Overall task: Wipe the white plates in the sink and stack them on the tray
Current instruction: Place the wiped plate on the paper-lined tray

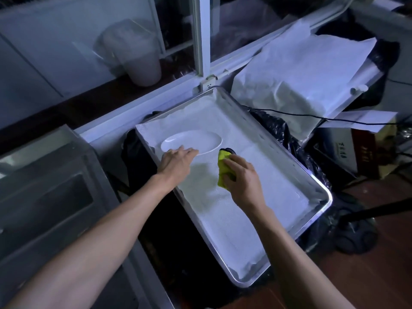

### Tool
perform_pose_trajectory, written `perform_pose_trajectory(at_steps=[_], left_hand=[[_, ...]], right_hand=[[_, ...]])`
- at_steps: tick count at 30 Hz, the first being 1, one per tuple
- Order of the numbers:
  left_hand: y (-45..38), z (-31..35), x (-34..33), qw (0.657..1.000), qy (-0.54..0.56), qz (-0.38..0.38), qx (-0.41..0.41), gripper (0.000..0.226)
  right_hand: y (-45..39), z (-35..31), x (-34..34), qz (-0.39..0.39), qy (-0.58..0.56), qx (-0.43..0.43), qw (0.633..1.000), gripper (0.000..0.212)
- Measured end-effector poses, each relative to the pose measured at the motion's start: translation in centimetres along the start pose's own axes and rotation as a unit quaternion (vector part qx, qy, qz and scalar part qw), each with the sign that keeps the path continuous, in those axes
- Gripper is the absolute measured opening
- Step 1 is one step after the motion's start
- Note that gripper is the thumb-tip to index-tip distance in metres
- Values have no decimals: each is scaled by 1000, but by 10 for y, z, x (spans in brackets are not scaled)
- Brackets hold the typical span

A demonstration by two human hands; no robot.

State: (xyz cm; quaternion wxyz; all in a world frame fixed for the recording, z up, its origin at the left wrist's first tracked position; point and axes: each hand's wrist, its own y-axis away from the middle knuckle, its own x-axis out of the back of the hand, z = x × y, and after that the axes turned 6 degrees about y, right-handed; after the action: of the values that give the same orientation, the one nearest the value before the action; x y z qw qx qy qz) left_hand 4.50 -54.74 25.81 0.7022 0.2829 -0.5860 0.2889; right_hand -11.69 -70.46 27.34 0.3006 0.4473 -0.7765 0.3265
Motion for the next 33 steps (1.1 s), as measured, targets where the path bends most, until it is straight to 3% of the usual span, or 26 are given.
perform_pose_trajectory(at_steps=[9,22,28,33], left_hand=[[-28,17,-35,995,-76,-51,-39,62],[-36,21,-65,992,-68,-101,-23,76],[-24,18,-68,996,-30,-74,-33,53],[21,16,-46,997,54,15,-44,20]], right_hand=[[4,36,-7,-18,-3,-46,999,42],[16,49,-17,-14,1,-68,998,43],[25,45,-19,10,-9,-65,998,44],[35,22,-23,-4,-19,-44,999,45]])
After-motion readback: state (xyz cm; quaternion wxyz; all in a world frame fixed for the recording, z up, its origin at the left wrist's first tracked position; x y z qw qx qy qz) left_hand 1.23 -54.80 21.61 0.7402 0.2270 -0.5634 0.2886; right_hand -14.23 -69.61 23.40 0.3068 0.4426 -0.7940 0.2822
